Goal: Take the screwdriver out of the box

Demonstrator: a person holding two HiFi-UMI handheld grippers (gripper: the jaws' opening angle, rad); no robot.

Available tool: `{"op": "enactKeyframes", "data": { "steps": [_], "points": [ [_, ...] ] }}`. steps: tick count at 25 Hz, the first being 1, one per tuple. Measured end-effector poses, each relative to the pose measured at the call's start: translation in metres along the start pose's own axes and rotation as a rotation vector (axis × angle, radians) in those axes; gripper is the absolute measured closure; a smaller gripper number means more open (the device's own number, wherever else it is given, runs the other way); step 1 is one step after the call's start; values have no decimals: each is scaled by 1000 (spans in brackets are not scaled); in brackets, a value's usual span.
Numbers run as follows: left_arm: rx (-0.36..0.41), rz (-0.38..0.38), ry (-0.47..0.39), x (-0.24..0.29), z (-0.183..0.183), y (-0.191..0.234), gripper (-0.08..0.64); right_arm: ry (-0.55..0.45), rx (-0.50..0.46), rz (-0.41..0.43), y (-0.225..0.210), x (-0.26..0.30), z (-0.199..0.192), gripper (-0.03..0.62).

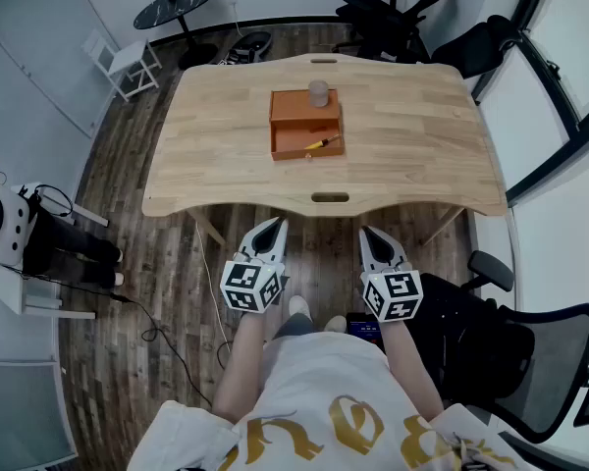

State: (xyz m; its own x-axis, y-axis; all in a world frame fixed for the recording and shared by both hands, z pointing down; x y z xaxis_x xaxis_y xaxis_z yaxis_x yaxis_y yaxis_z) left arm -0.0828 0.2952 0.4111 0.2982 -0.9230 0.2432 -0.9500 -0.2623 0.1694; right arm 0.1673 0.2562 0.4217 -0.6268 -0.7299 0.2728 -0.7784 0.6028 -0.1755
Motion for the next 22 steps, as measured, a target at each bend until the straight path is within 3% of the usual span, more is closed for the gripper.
{"op": "enactKeyframes", "data": {
  "steps": [9, 14, 22],
  "points": [
    [-25, 0, -3, 1, 0, -7, 551, 3, -6, 15, -7, -6, 0, 581],
    [1, 8, 26, 5, 0, -16, 551, -23, 95, 76, -15, -9, -5, 580],
    [20, 7, 57, 25, -1, -14, 550, 11, 122, 87, -30, 9, -13, 580]
  ]
}}
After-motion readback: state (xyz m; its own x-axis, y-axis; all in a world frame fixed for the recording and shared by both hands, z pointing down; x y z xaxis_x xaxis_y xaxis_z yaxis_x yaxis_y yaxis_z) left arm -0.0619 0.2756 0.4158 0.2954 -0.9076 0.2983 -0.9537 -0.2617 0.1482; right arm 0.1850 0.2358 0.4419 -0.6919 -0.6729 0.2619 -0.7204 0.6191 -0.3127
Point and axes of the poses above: the fingertips, and each gripper's own axes: x forward along the fingers, y to its left, z out of its top, the point moved 9 cm from there along -x, backward along the fingers, and after that the axes turned 2 degrees about y, right-handed, at the moved point
